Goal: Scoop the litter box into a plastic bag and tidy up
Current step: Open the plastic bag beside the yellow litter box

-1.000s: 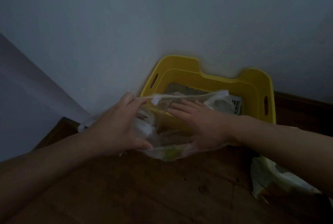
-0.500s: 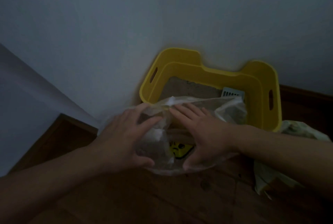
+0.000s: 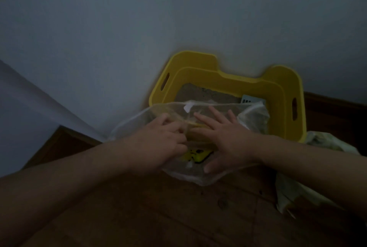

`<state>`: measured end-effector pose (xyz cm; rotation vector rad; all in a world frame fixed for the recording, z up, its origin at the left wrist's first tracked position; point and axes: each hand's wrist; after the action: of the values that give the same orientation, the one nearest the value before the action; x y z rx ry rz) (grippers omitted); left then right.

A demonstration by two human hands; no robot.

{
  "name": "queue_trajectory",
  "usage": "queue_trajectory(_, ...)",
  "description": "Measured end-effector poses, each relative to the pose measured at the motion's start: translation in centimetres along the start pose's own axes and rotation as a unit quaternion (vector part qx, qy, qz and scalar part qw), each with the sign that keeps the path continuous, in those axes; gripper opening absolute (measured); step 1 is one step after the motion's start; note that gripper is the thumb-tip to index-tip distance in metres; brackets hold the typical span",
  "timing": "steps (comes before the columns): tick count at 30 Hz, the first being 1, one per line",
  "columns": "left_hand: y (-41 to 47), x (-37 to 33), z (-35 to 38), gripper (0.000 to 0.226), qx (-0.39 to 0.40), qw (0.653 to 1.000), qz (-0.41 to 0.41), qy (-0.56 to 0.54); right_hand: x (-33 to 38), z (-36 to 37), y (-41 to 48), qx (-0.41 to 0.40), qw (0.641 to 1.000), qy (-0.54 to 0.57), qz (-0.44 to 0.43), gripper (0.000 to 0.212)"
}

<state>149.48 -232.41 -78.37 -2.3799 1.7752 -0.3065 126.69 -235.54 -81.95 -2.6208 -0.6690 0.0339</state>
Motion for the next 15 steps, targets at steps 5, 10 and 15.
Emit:
queue_trajectory(5, -1.5, 0.5, 0.8, 0.015, -0.107, 0.993, -0.03, -0.033, -0.7, -0.1, 0.5, -0.029, 0.999, -0.04, 0.016, 0.079)
queue_trajectory(10, -3.1, 0.5, 2.2, 0.012, -0.146, 0.98, -0.089, -0.098, -0.9, -0.6, 0.5, -0.061, 0.997, -0.051, 0.018, 0.032)
queue_trajectory(15, -4.6, 0.1, 2.6, 0.02, -0.152, 0.952, -0.156, -0.216, -1.3, -0.2, -0.1, -0.085, 0.996, -0.011, -0.02, 0.037)
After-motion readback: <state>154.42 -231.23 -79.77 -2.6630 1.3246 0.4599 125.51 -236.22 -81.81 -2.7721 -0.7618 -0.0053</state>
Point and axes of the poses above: each hand's wrist, its own y-axis towards the middle knuckle, its own z-axis out of the palm, x = y × z, and after that the axes turned 15 degrees about z, right-handed
